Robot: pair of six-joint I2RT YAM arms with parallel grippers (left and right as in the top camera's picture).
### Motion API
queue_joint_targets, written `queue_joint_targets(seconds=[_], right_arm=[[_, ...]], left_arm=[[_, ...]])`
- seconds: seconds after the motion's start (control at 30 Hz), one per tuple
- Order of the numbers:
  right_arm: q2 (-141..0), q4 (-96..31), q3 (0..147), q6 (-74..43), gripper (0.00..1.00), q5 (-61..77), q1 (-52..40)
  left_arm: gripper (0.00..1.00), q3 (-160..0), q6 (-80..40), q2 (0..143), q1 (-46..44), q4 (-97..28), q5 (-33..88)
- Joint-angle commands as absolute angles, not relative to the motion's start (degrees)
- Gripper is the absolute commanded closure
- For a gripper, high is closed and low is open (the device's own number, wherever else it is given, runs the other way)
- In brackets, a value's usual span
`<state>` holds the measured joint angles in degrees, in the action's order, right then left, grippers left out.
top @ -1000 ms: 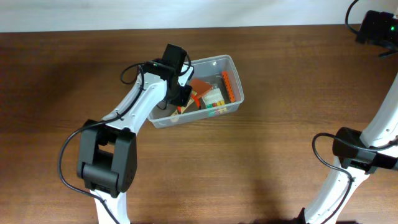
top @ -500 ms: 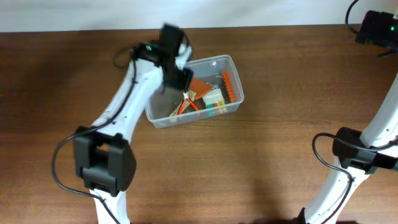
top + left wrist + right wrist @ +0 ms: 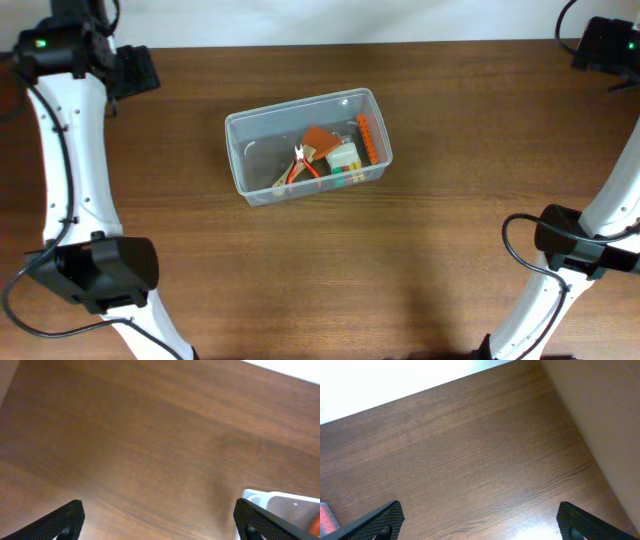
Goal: Pack container
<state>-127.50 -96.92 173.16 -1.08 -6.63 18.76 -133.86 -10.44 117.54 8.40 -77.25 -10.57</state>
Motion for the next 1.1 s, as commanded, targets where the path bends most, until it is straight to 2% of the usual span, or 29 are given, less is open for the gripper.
queue_joint_targets(seconds=[0.0,0.2,0.37,0.43,0.57,0.7,0.93,1.07], right_arm=[[-126.74,-96.92,173.88,-1.15,0.01,-7.14,18.81],[-126.78,-92.68,173.88,-1.17,0.01,-3.53,18.76],[-126.63,-97.34,172.55,-0.82,0.01,13.04,17.34],[-126.41,-97.34,172.55,1.32,0.01,11.49,14.02],[-123.63,-97.34,172.55,1.45,0.01,-3.09,2.70],[-120.25,-97.34,171.46,-0.56,0.01,-3.27,-4.91],[-108.99,-97.32,151.11,-2.20,0.01,-4.01,-9.37],[-108.36,-97.32,149.51,-2.20,0.01,-5.02,-9.28]], left_arm=[[0.01,-134.56,-11.00,116.09,10.63,-78.63,-10.72],[0.00,-134.56,-8.08,114.72,12.99,-80.23,-11.60],[0.00,-134.52,-7.40,113.56,12.71,-82.17,-9.58],[0.00,-134.28,-6.74,113.14,12.01,-83.24,-8.84],[0.00,-133.91,-6.79,110.59,9.76,-84.71,-9.78],[0.00,-133.91,-7.77,107.15,7.77,-85.21,-10.37],[0.01,-131.87,-10.70,105.19,5.67,-86.52,-15.53],[0.01,-131.87,-10.68,105.19,5.78,-86.48,-15.51]])
